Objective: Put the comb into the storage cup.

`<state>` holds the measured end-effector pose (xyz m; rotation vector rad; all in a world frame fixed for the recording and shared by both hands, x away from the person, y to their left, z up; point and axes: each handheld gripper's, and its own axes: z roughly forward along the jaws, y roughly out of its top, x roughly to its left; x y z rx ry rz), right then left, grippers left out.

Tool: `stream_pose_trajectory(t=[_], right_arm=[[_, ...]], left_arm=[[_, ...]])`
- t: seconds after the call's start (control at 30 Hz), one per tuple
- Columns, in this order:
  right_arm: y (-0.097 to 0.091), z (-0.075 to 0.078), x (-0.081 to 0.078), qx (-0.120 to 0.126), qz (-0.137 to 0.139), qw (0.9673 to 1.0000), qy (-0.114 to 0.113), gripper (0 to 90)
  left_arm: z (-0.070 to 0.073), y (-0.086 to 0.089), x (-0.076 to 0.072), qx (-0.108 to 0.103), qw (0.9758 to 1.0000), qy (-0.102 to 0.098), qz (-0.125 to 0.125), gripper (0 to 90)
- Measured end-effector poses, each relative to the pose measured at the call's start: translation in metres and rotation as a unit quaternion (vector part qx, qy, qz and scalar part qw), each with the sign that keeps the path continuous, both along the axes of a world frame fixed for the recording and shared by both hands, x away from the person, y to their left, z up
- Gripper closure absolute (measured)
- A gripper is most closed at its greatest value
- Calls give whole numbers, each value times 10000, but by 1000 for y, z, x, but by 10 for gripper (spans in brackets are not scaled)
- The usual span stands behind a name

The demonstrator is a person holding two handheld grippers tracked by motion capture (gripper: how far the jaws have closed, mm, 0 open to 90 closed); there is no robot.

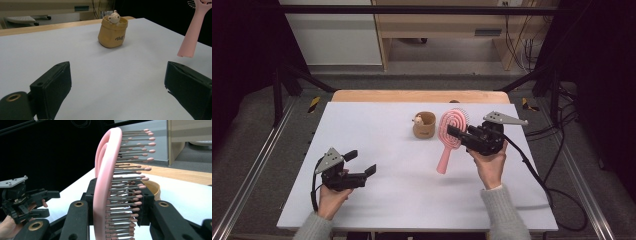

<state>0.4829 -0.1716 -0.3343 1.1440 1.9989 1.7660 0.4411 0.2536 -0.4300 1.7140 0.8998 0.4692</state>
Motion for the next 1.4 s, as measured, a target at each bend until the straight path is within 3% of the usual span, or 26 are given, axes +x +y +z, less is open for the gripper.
stream_pose_trajectory(t=[0.77,1.4], right_arm=[[12,25,22,-196,-204,9994,-207,639],[24,33,46,-260,-420,9985,-226,638]], left_arm=[[-12,38,-2,112,9992,44,392,71],[-17,46,-2,49,9988,79,481,71]])
